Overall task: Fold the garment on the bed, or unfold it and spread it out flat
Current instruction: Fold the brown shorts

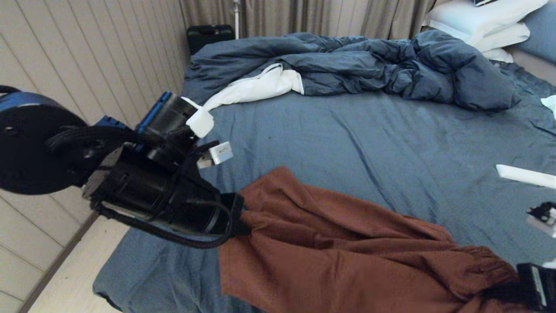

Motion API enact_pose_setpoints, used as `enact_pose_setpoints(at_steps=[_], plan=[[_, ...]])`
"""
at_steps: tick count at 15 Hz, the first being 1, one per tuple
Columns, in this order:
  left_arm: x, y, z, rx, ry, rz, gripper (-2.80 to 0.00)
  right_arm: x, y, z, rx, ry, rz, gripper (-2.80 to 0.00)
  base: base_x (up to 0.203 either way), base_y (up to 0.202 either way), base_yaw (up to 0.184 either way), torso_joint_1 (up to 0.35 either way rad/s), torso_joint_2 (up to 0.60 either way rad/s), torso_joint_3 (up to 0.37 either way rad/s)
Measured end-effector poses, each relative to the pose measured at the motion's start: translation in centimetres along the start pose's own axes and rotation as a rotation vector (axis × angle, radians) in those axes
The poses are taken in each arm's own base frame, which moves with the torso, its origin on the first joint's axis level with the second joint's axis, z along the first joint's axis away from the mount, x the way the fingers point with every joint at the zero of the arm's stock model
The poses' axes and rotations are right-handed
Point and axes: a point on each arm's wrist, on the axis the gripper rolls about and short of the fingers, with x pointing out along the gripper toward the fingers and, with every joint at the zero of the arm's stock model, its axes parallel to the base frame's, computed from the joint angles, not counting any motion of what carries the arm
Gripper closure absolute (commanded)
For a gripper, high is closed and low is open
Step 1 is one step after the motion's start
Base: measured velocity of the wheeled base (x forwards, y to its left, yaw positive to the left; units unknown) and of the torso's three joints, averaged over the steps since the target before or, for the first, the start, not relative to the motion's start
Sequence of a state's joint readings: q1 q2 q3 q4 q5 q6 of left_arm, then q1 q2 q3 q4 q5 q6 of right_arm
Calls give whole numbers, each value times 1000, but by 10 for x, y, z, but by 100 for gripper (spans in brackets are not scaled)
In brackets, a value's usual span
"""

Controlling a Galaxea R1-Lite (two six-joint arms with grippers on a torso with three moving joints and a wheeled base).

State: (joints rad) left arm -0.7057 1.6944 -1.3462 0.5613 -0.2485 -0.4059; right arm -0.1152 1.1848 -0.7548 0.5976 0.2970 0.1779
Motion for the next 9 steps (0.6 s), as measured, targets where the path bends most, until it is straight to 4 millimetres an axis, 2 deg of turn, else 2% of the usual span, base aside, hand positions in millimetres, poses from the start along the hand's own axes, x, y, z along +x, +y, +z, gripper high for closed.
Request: enact_pose_setpoints(at_steps=[5, 9], plan=[[30, 13, 54, -19, -57, 11, 0, 45, -10, 48, 24, -17, -9, 0, 0, 0, 0, 0, 0, 0], [67, 27, 82, -42, -65, 19, 0, 72, -28, 70, 64, -48, -29, 0, 0, 0, 0, 0, 0, 0]])
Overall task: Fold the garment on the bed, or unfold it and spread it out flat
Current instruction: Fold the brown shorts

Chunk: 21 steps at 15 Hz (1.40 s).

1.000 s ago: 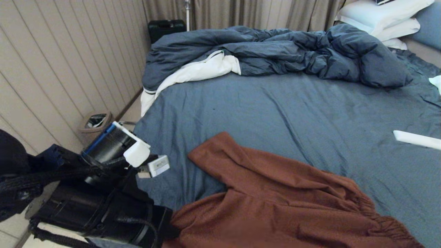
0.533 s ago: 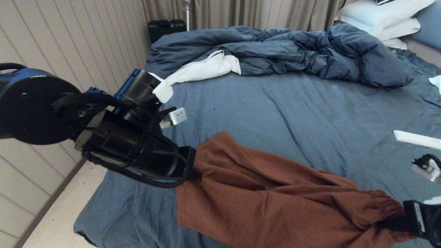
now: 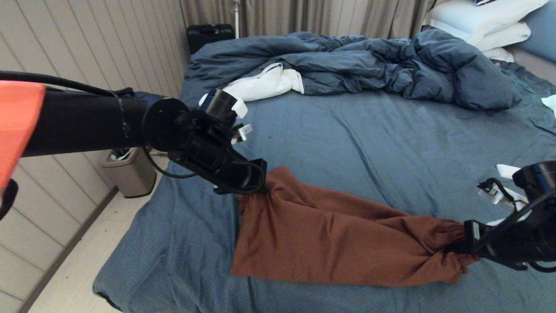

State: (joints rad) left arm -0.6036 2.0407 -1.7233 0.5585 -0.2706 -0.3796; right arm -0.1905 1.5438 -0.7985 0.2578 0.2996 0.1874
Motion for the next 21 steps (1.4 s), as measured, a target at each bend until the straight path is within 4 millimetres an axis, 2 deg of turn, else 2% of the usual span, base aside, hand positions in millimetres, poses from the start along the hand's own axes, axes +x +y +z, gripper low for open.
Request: enact_pose_setpoints(at_steps=[4, 7, 11, 14, 15, 18, 21], plan=[[35, 18, 25, -30, -28, 12, 0, 16, -13, 7, 36, 10, 2, 0, 0, 0, 0, 0, 0, 0], [54, 33, 41, -33, -103, 8, 0, 23, -18, 8, 57, 30, 1, 0, 0, 0, 0, 0, 0, 0], [56, 60, 51, -97, -145, 33, 0, 25, -20, 8, 62, 32, 4, 0, 0, 0, 0, 0, 0, 0], [55, 69, 53, -112, -151, 41, 0, 23, -18, 9, 75, 25, 6, 0, 0, 0, 0, 0, 0, 0], [55, 70, 53, -112, -150, 41, -280, 23, -18, 9, 77, 23, 6, 0, 0, 0, 0, 0, 0, 0], [54, 71, 50, -116, -129, 50, -280, 18, -17, 8, 73, 10, 6, 0, 0, 0, 0, 0, 0, 0], [51, 65, 47, -115, -112, 36, -280, 9, -13, 8, 62, -21, 13, 0, 0, 0, 0, 0, 0, 0]])
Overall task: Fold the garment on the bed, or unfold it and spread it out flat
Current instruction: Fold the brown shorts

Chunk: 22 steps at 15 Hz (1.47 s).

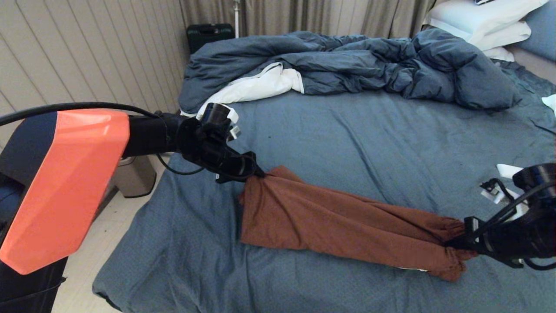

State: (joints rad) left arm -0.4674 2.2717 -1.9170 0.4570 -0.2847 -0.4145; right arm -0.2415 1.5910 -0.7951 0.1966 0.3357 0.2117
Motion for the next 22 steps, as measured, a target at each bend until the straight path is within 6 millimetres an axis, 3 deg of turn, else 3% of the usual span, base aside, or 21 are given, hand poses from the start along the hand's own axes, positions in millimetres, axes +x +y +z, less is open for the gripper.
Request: enact_pose_setpoints(at_steps=[4, 5, 13, 15, 18, 19, 20, 22], plan=[[-24, -9, -1, 3, -2, -26, -280, -19, 6, -4, -27, -60, 17, 0, 0, 0, 0, 0, 0, 0], [-30, -11, -1, 5, 0, -37, -280, -22, 7, -6, -34, -64, 20, -280, 0, 0, 0, 0, 0, 0], [-53, -19, -1, 17, -32, -54, -280, -34, 13, -11, -58, -99, 31, -280, 0, 0, 0, 0, 0, 0], [-56, -20, -2, 17, -27, -59, -280, -42, 15, -12, -67, -126, 37, -280, 0, 0, 0, 0, 0, 0], [-51, -17, -22, 13, 39, -49, -280, -68, 22, -17, -79, -174, 45, -280, 0, 0, 0, 0, 0, 0], [-51, -16, -29, 13, 55, -47, -36, -78, 24, -21, -82, -186, 47, 0, 0, 0, 0, 0, 0, 0], [-56, -16, -35, 18, 52, -49, 0, -87, 26, -26, -86, -193, 47, 0, 0, 0, 0, 0, 0, 0], [-70, -17, -48, 25, 49, -46, 0, -101, 30, -36, -98, -211, 53, 0, 0, 0, 0, 0, 0, 0]])
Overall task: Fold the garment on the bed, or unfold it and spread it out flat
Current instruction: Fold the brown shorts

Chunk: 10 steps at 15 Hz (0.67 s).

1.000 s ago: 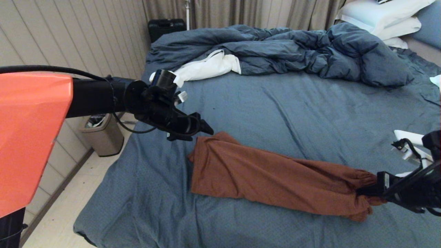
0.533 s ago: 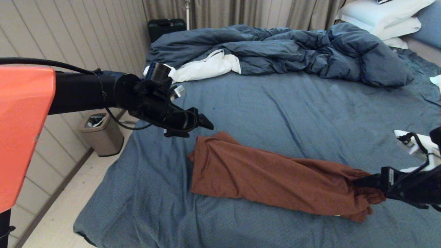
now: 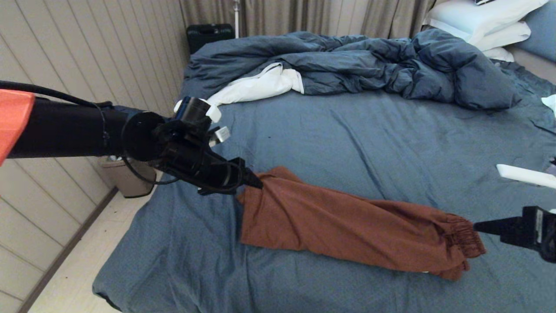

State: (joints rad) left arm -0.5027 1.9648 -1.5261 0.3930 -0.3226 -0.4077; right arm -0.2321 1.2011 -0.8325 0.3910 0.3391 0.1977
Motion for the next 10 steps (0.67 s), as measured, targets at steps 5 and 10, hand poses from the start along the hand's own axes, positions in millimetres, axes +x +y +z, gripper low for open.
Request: enact_pose_setpoints(at_steps=[5, 10], plan=[[-33, -8, -53, 26, 74, 7, 0, -24, 7, -11, -13, -11, 8, 0, 0, 0, 0, 0, 0, 0], [-8, -14, -91, 76, 168, 47, 0, -22, 6, -15, -8, 9, 41, 0, 0, 0, 0, 0, 0, 0]])
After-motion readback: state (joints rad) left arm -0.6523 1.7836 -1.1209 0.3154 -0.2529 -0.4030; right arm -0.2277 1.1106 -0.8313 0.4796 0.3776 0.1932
